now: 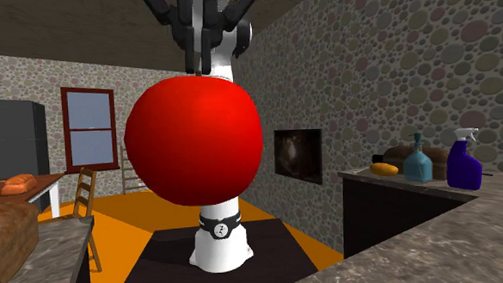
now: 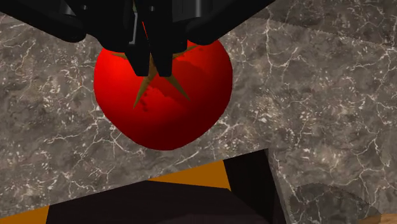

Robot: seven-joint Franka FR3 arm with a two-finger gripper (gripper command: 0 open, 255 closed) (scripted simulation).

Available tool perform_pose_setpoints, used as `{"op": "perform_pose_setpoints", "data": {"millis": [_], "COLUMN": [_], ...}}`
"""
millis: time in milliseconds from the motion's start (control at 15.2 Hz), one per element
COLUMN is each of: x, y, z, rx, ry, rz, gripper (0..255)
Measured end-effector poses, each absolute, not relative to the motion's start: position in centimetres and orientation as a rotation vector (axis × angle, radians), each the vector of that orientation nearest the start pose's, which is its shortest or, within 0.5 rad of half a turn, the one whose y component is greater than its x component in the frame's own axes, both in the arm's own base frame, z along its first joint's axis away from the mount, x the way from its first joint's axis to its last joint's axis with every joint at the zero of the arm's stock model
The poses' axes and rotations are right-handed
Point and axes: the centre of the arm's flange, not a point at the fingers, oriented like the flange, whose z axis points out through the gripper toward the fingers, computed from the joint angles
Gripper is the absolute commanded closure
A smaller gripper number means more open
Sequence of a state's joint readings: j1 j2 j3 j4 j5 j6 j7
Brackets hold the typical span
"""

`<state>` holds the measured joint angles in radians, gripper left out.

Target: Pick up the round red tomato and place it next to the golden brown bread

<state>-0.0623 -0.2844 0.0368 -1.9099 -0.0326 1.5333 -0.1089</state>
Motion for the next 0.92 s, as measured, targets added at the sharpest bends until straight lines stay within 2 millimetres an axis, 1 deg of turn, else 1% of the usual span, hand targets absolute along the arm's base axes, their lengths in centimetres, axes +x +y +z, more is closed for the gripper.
{"op": "perform_pose_setpoints", "data": {"millis": [198, 264, 330, 462, 528, 660, 924], "x": [45.4, 45.3, 45.6, 45.1, 45.0, 44.9, 44.4], "y": [-5.4, -6.4, -8.1, -10.5, -11.6, -14.6, -19.9], "z": [60.9, 60.9, 60.9, 60.5, 60.7, 60.8, 60.6], "rx": [-3.172, -3.172, -3.172, -3.172, -3.172, -3.172, -3.172], "ry": [-0.13, -0.13, -0.128, -0.129, -0.13, -0.129, -0.129], "rz": [0.151, 0.151, 0.151, 0.151, 0.151, 0.151, 0.151], "gripper": [255, 255, 255, 255, 255, 255, 255]}}
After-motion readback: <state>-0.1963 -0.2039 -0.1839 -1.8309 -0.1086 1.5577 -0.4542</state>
